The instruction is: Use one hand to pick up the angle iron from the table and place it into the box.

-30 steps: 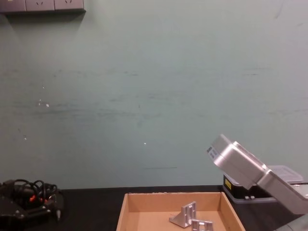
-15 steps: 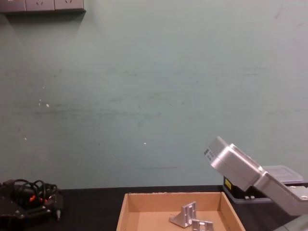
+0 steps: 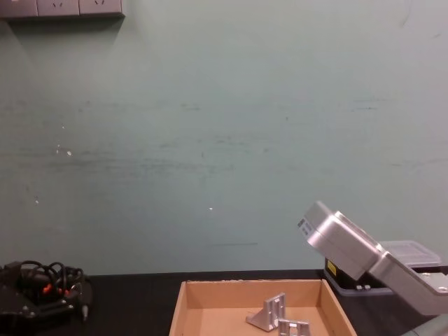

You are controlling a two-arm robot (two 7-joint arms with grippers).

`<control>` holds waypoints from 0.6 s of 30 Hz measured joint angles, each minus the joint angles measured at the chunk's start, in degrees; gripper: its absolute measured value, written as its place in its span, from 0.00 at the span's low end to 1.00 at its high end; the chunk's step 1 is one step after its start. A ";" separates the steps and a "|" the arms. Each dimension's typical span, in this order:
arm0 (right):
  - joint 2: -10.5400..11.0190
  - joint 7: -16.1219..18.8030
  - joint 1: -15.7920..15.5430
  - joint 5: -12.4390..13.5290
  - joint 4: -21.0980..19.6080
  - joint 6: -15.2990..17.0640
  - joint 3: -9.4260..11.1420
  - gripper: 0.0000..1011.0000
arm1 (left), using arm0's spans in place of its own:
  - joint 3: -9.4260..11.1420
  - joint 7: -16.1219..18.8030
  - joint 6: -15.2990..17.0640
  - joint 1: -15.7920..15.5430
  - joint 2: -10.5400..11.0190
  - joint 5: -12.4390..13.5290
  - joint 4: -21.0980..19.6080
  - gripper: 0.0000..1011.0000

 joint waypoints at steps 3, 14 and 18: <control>0.02 -0.05 -0.09 0.03 -0.02 0.00 0.07 0.54 | 0.00 0.00 0.00 0.00 0.00 0.00 0.00 0.99; 0.88 -0.84 -0.55 1.21 -1.95 0.30 1.37 0.54 | 0.00 0.00 0.00 0.00 0.00 0.00 0.00 0.99; 1.87 -1.95 -0.71 2.85 -4.41 0.63 3.25 0.54 | 0.00 0.00 0.00 0.00 0.00 0.00 0.00 0.99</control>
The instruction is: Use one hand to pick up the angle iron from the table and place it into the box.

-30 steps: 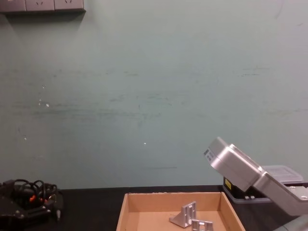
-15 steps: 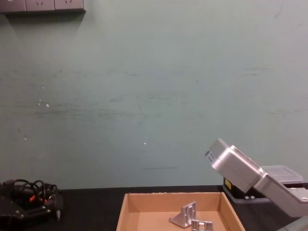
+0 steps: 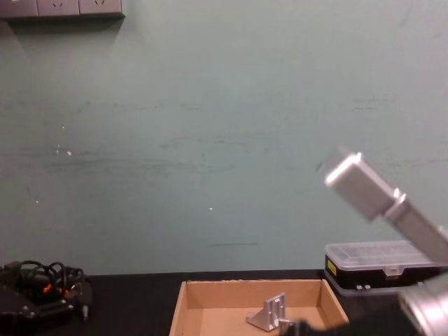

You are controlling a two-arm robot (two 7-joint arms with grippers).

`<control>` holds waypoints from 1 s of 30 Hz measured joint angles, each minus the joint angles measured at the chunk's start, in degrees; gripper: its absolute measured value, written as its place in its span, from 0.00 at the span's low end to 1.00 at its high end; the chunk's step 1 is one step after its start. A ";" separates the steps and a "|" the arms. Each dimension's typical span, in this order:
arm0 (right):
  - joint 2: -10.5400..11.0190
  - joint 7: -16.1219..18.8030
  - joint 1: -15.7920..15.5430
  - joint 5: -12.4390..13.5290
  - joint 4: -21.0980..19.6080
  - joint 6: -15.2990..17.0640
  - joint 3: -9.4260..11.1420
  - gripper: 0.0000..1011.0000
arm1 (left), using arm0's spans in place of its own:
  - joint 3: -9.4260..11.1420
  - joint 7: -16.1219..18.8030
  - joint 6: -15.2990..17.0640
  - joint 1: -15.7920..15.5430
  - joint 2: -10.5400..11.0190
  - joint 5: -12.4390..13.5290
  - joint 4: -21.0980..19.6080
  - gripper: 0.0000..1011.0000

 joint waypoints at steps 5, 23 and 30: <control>0.64 -2.46 -0.04 1.20 -1.86 0.05 2.19 0.54 | 0.00 0.00 0.00 0.00 0.00 0.00 0.00 0.99; -5.34 -13.90 3.20 -2.59 6.60 -0.39 6.93 0.54 | 0.00 0.00 0.00 0.00 0.00 0.00 0.00 0.99; -8.98 -14.93 5.32 -5.22 12.25 -0.06 6.18 0.54 | 0.00 0.00 0.00 0.00 0.00 0.00 0.00 0.99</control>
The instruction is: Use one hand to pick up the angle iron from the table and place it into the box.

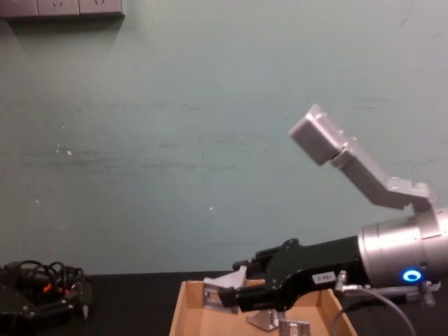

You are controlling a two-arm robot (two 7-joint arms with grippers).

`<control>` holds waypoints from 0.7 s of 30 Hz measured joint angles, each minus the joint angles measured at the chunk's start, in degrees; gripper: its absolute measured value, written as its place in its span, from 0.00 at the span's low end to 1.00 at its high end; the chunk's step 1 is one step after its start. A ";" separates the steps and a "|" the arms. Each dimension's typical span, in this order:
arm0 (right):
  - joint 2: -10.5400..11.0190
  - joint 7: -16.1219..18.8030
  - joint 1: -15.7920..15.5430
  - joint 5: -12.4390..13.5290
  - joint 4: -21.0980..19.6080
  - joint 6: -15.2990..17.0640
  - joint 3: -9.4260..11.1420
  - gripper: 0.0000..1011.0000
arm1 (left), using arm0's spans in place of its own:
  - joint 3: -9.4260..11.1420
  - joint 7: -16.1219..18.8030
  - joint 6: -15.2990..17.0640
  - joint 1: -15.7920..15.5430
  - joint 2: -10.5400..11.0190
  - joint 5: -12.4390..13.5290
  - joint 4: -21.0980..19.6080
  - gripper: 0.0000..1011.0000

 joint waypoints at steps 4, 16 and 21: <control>-1.36 0.37 0.99 -1.29 2.19 0.55 -0.67 0.54 | 0.00 0.00 0.00 0.00 0.00 0.00 0.00 0.99; -3.63 2.31 2.29 -4.56 5.17 1.54 -1.84 0.54 | 0.00 0.00 0.00 0.00 0.00 0.00 0.00 0.99; -3.84 2.62 2.31 -5.66 5.25 2.08 -1.88 0.54 | 0.00 0.00 0.00 0.00 0.00 0.00 0.00 0.99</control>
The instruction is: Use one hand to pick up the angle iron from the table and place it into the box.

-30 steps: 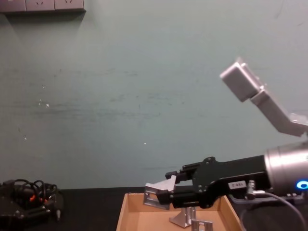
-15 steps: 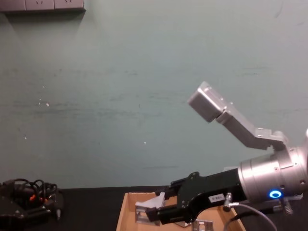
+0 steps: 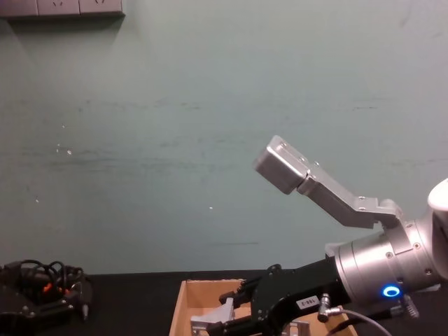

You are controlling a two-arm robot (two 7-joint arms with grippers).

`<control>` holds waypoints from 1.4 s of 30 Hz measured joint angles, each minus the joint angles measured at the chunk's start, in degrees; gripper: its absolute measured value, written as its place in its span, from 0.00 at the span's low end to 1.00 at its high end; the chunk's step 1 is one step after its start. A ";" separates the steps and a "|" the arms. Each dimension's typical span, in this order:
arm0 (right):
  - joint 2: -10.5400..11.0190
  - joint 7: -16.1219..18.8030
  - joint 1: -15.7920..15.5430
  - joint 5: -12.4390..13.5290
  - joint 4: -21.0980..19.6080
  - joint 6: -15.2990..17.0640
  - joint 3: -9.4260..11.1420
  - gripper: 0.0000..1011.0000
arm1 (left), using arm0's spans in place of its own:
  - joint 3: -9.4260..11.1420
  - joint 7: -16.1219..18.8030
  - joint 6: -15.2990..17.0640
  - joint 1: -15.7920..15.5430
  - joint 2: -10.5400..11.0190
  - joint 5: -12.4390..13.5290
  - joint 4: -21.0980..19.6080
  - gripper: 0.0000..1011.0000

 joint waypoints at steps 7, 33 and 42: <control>-0.03 0.04 -0.12 -0.81 -0.13 0.75 0.13 0.54 | 0.00 0.00 0.00 0.00 0.00 0.00 0.00 0.99; 0.73 -0.04 -1.32 -2.24 -2.60 1.78 1.51 0.99 | 0.00 0.00 0.00 0.00 0.00 0.00 0.00 0.99; 3.29 -5.29 -5.33 0.26 -10.04 3.12 5.83 0.99 | 0.00 0.00 0.00 0.00 0.00 0.00 0.00 0.99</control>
